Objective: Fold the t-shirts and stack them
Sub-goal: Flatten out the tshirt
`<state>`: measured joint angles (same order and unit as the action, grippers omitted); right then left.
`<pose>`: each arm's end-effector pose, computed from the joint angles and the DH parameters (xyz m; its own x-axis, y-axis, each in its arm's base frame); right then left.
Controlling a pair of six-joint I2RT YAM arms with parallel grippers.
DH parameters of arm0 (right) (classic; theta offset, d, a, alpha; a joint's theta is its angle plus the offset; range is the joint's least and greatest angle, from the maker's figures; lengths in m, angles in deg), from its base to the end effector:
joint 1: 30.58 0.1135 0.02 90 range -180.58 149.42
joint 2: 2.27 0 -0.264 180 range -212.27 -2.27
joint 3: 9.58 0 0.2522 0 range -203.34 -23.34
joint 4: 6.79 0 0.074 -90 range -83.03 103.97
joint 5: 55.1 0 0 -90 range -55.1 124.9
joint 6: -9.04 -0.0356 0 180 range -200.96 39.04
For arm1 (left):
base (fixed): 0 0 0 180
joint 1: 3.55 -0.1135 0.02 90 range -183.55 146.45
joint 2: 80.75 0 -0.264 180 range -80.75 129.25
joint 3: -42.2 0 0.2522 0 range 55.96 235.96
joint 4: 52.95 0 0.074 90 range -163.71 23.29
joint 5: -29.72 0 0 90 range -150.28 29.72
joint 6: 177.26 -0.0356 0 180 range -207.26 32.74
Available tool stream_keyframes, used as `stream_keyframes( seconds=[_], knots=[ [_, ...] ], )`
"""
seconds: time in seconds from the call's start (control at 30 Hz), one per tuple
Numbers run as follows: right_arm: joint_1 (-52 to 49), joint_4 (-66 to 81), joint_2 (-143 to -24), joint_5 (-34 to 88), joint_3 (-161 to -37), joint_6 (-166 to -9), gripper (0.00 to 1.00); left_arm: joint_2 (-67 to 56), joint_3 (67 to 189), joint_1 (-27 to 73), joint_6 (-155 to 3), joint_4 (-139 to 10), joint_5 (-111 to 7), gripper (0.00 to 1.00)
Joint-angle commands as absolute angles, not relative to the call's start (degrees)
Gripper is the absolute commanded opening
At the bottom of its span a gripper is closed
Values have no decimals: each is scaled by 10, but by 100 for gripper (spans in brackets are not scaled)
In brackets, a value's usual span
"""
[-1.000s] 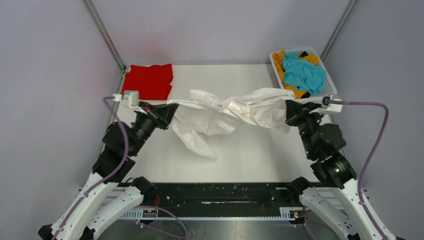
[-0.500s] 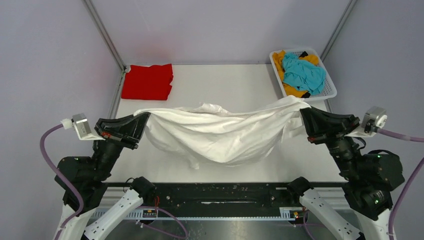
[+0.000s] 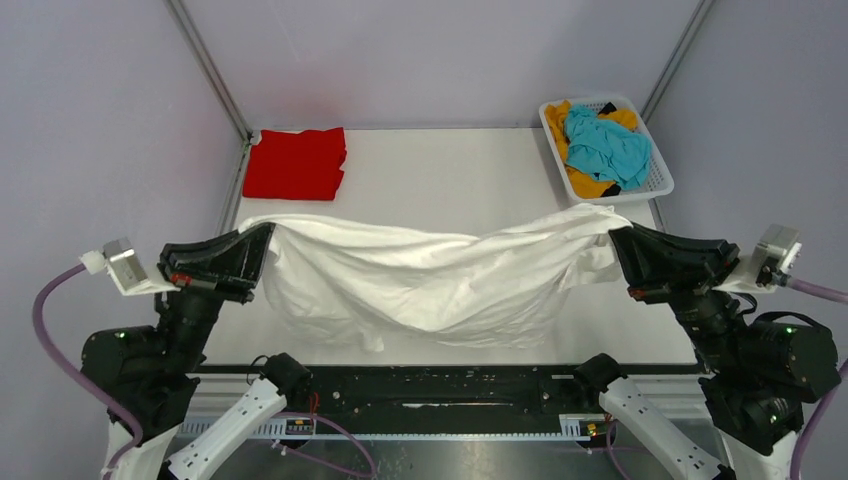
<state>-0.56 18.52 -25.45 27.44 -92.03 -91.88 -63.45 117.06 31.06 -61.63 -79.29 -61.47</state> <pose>-0.0050 0.0024 0.4953 0.3633 0.4268 -0.8281 -0.6703 0.7371 0.0859 -0.0021 0.0023 0.4617 0.1453 -0.6257 -0.7664 0.6833 0.6236 -0.3796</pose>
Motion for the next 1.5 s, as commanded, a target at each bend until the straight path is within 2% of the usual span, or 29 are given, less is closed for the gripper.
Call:
stream_keyframes(
  seconds=[0.0, 0.1, 0.17, 0.23, 0.3, 0.37, 0.43, 0.47, 0.5, 0.53, 0.57, 0.6, 0.63, 0.67, 0.97, 1.17, 1.3, 1.47],
  knots=[
    [-3, 169, -310, 353, -897, -912, 0, -564, 1163, 313, -611, -821, -798, 0],
    [-2, 159, -377, 452, -857, -907, 0, -469, 1140, 312, -597, -852, -978, 0],
    [-3, 149, -436, 534, -829, -905, 0, -390, 1131, 302, -582, -869, -1046, 0],
    [-3, 145, -513, 628, -817, -904, 0, -305, 1128, 249, -567, -879, -1005, 0],
    [-10, 128, -609, 674, -818, -896, 0, -210, 1121, 151, -543, -857, -876, 0],
    [-31, 102, -713, 650, -836, -890, 6, -108, 1123, 71, -529, -811, -785, 3],
    [-58, 93, -815, 591, -879, -903, 14, -11, 1157, 31, -526, -794, -714, 16],
    [-68, 94, -862, 575, -904, -911, 28, 31, 1179, 21, -525, -796, -690, 24],
    [-75, 95, -900, 564, -930, -916, 45, 62, 1197, 18, -526, -794, -672, 44],
    [-80, 101, -934, 558, -960, -922, 56, 83, 1209, 18, -526, -791, -660, 64],
    [-82, 112, -959, 560, -981, -929, 70, 96, 1215, 18, -526, -784, -651, 91],
    [-83, 120, -974, 564, -995, -931, 89, 102, 1217, 18, -526, -780, -644, 98],
    [-83, 122, -983, 564, -1000, -932, 98, 102, 1217, 18, -525, -780, -641, 99],
    [-83, 124, -983, 564, -998, -936, 99, 98, 1213, 18, -525, -781, -638, 99],
    [-83, 104, -851, 529, -865, -978, 99, -55, 1097, 21, -507, -794, -606, 99],
    [-82, 148, -742, 476, -730, -1091, 100, -184, 957, 56, -463, -807, -596, 99],
    [-72, 161, -726, 398, -667, -1141, 99, -190, 913, 112, -447, -819, -587, 99],
    [-50, 182, -793, 383, -663, -1166, 99, -126, 875, 148, -432, -765, -569, 99]
  ],
)
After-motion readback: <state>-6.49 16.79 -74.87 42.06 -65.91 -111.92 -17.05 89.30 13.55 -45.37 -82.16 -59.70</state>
